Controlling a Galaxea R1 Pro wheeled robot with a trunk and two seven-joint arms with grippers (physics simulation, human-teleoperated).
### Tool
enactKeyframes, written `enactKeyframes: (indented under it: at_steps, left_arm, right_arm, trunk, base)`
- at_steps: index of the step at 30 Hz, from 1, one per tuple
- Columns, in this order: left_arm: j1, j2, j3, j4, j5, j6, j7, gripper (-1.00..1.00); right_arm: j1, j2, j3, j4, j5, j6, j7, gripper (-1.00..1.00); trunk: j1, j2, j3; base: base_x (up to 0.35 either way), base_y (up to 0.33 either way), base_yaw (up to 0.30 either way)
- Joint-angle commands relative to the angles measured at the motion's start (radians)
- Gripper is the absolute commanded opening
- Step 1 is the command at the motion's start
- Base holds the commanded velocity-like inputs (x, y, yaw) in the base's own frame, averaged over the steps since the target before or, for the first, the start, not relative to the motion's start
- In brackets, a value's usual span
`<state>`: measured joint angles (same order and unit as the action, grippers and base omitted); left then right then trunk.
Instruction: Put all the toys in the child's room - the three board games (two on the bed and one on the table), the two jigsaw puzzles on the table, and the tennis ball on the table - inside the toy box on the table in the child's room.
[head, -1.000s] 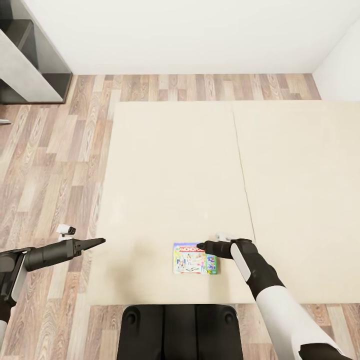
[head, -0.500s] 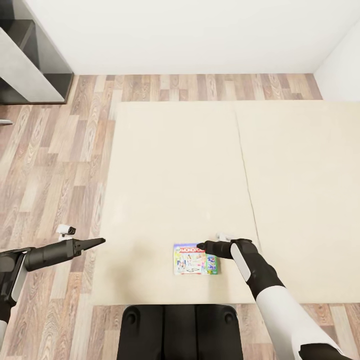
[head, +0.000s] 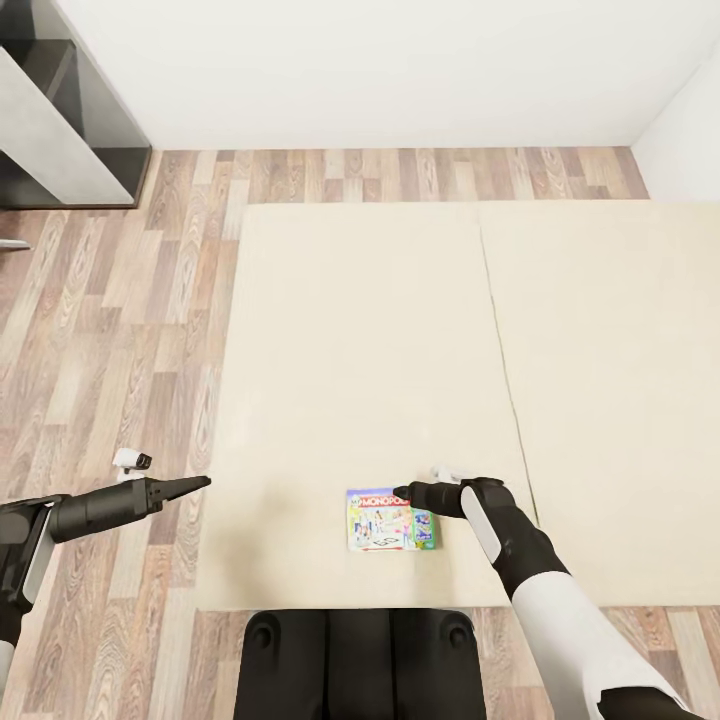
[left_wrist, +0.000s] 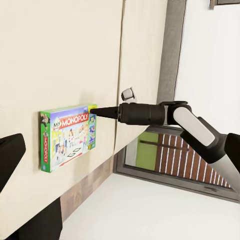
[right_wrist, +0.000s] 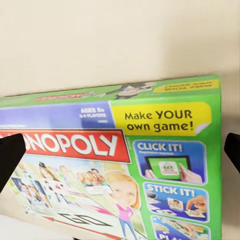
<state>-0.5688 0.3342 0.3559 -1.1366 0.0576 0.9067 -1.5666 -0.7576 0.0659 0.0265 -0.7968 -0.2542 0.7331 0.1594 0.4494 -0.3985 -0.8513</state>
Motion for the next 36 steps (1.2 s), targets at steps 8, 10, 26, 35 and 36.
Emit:
enactKeyframes:
  at_steps: [8, 10, 26, 35, 36]
  left_arm:
    - [0.0, 0.0, 0.0, 0.0, -0.001, 0.011, -0.004, 1.0]
    - [0.0, 0.0, 0.0, 0.0, -0.001, 0.011, -0.004, 1.0]
    - [0.0, 0.0, 0.001, 0.0, -0.001, 0.011, -0.004, 1.0]
    - [0.0, 0.0, 0.002, 0.0, -0.001, 0.011, -0.004, 1.0]
    - [0.0, 0.0, 0.003, 0.0, -0.001, 0.011, -0.004, 1.0]
  right_arm:
    - [0.0, 0.0, -0.001, -0.002, 0.003, 0.005, 0.004, 1.0]
    - [0.0, 0.0, -0.001, -0.002, 0.003, 0.005, 0.005, 1.0]
    - [0.0, 0.0, -0.001, -0.002, 0.003, 0.005, 0.005, 1.0]
    - [0.0, 0.0, -0.001, -0.002, 0.003, 0.005, 0.005, 1.0]
    - [0.0, 0.0, 0.0, -0.002, 0.002, 0.005, 0.005, 1.0]
  trunk:
    - [0.001, -0.002, -0.001]
    - [0.001, -0.002, -0.001]
    - [0.001, -0.002, -0.001]
    - [0.001, -0.002, -0.001]
    - [0.001, -0.002, -0.001]
  base:
    - [0.0, 0.003, 0.085]
    - [0.0, 0.0, 0.013]
    - [0.0, 0.075, 0.001]
    - [0.0, 0.106, 0.0]
    - [0.0, 0.148, 0.0]
